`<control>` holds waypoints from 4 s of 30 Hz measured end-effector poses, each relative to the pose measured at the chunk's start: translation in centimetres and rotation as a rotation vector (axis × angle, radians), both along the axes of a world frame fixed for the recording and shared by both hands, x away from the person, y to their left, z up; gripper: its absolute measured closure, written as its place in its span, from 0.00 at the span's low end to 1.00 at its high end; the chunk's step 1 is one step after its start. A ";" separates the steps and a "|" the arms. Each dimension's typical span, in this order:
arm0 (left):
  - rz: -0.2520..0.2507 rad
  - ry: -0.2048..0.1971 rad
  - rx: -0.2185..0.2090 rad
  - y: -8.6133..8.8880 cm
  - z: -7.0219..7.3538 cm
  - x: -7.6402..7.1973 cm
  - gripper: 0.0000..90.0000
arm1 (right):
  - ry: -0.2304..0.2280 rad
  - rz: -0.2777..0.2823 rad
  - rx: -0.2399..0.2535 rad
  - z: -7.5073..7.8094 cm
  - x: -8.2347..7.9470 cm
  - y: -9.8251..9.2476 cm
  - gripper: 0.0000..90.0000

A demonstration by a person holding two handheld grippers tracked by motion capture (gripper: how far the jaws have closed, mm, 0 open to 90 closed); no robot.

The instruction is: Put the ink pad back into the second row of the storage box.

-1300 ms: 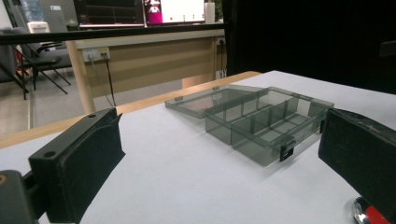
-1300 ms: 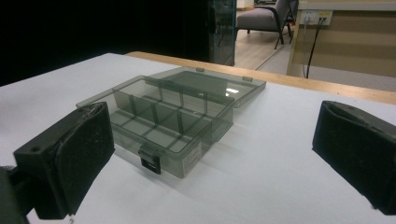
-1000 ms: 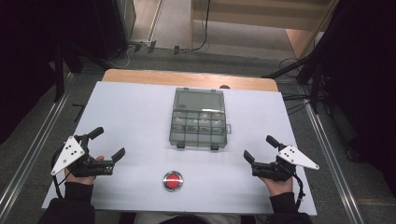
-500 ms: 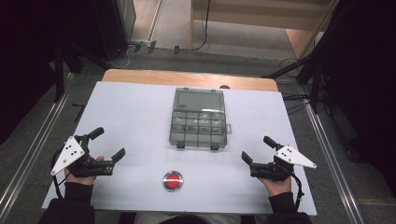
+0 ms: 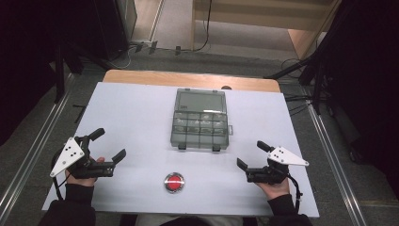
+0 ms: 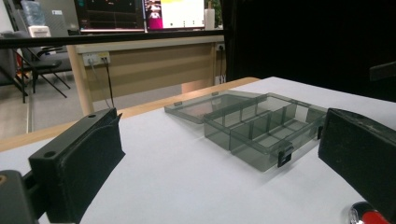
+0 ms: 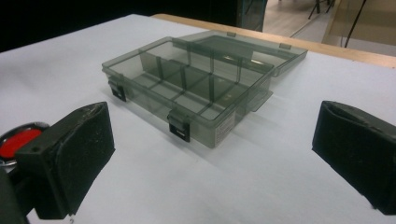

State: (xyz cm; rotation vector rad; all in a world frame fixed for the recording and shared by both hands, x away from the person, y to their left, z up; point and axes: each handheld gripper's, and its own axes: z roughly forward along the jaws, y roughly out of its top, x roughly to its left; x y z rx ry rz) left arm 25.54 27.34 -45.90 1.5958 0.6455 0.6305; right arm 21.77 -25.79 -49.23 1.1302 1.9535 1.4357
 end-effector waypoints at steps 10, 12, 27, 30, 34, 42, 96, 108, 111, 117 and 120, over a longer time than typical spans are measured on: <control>-0.007 -0.003 0.007 -0.2 0.0 0.0 0.00 | 0.053 0.065 -0.057 -0.2 0.1 1.3 0.00; -0.008 -0.003 0.007 -0.2 0.0 0.0 0.00 | 0.057 0.074 -0.064 -0.3 0.1 1.5 0.00; -0.025 0.001 0.014 -0.6 0.0 0.0 0.00 | 0.106 0.173 -0.190 -0.6 0.0 4.1 0.00; -0.030 0.003 0.017 -0.6 -0.1 -0.1 0.00 | 0.124 0.206 -0.223 -0.6 0.0 4.9 0.00; -0.033 0.003 0.021 -0.7 -0.1 -0.1 0.00 | 0.134 0.238 -0.239 -0.6 0.0 5.8 0.00; -0.035 0.007 0.024 -0.7 -0.1 0.0 0.00 | 0.152 0.291 -0.270 -0.7 0.2 7.3 0.00; -0.041 0.007 0.033 -0.7 -0.2 -0.2 0.00 | 0.177 0.593 -0.407 -2.1 1.9 20.5 0.16; -0.047 0.003 0.029 -0.6 -0.1 -0.3 0.00 | 0.189 0.617 -0.449 -2.4 1.5 20.9 0.34; -0.048 0.003 0.028 -0.6 -0.1 -0.3 0.00 | 0.191 0.615 -0.448 -2.4 1.5 20.9 0.34; -0.048 0.002 0.028 -0.6 -0.1 -0.3 0.00 | 0.190 0.611 -0.434 -2.2 1.5 20.7 0.34; -0.049 0.002 0.028 -0.6 -0.1 -0.3 0.00 | 0.179 0.609 -0.424 -1.9 1.6 20.5 0.34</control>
